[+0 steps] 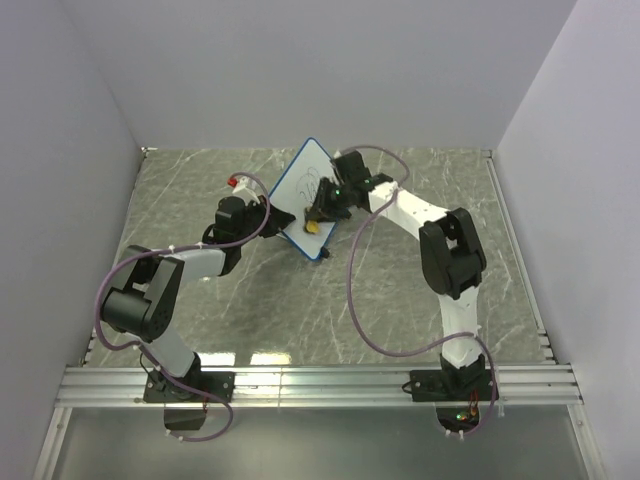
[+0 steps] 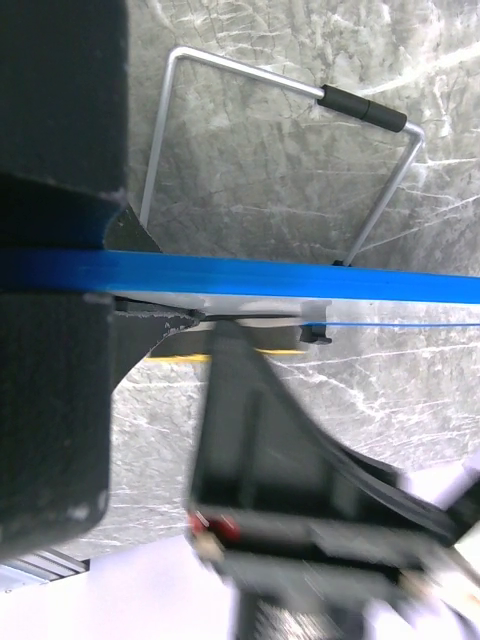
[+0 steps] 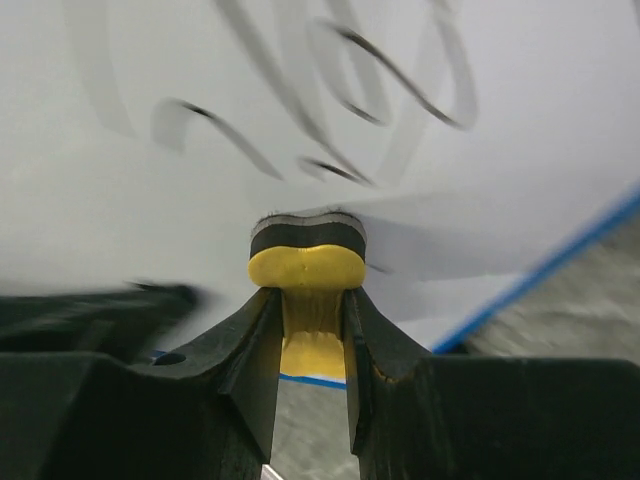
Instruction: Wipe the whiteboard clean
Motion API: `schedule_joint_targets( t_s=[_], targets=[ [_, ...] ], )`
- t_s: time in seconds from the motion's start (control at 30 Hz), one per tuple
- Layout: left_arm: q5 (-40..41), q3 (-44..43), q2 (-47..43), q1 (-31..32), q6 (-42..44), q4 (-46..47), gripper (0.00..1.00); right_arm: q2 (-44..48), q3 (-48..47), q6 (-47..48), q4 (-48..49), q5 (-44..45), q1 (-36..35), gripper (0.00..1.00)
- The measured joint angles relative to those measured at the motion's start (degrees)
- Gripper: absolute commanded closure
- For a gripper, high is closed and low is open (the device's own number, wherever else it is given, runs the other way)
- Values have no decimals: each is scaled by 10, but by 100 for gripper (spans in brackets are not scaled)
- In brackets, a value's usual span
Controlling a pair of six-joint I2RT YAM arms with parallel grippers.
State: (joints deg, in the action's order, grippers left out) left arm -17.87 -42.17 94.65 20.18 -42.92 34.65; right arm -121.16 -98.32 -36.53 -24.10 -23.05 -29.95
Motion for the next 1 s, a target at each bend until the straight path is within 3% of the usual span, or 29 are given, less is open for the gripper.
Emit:
schedule_joint_targets(
  t_s=[0.23, 0.47, 0.63, 1.0],
  targets=[
    [-4, 2, -1, 1, 23, 6, 100, 57, 184, -5, 62, 24, 9, 100],
    [-1, 2, -4, 8, 41, 6, 100, 67, 194, -14, 63, 36, 9, 100],
    [11, 3, -7, 18, 44, 4, 100, 61, 136, -16, 9, 50, 2, 100],
    [32, -9, -1, 25, 24, -8, 100, -45, -153, -40, -21, 30, -5, 100]
  ],
)
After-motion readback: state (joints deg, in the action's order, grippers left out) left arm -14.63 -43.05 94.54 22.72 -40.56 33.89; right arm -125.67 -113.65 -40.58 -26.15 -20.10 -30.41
